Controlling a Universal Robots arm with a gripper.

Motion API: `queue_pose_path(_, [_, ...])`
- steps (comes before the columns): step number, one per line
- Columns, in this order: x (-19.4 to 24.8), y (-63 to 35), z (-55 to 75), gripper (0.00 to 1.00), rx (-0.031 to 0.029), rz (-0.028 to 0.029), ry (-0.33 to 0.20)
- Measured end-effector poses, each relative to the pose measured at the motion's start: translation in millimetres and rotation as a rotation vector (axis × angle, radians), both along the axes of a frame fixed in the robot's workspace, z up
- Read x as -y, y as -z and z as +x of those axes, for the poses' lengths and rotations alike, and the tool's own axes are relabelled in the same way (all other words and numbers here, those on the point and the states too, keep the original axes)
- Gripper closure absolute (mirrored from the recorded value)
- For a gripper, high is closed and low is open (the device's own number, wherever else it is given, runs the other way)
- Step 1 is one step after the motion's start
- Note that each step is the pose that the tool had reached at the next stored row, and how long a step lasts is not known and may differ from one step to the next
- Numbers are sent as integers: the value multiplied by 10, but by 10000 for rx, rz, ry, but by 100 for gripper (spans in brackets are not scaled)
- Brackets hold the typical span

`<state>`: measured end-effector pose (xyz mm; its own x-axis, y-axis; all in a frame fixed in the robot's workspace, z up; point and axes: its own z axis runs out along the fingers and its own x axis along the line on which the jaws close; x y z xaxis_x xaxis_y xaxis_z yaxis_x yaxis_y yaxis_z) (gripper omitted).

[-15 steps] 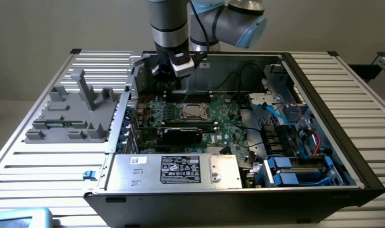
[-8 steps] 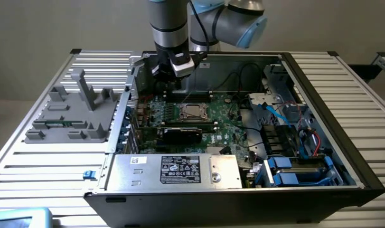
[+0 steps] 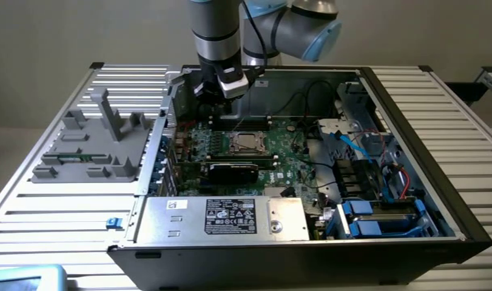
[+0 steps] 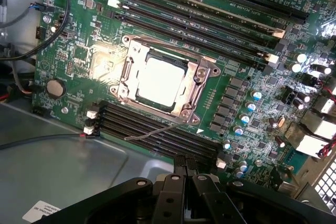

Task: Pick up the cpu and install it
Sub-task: 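Install the first cpu locking lever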

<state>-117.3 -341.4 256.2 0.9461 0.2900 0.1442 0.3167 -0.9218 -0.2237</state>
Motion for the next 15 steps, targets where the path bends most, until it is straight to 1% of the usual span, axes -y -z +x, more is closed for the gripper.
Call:
queue_pose_path(2, [0, 2, 0, 89, 17, -1, 167])
queue_pose_path(5, [1, 9, -1, 89, 19, -3, 567])
queue_pose_path(15, [0, 51, 0, 89, 20, -2, 2343])
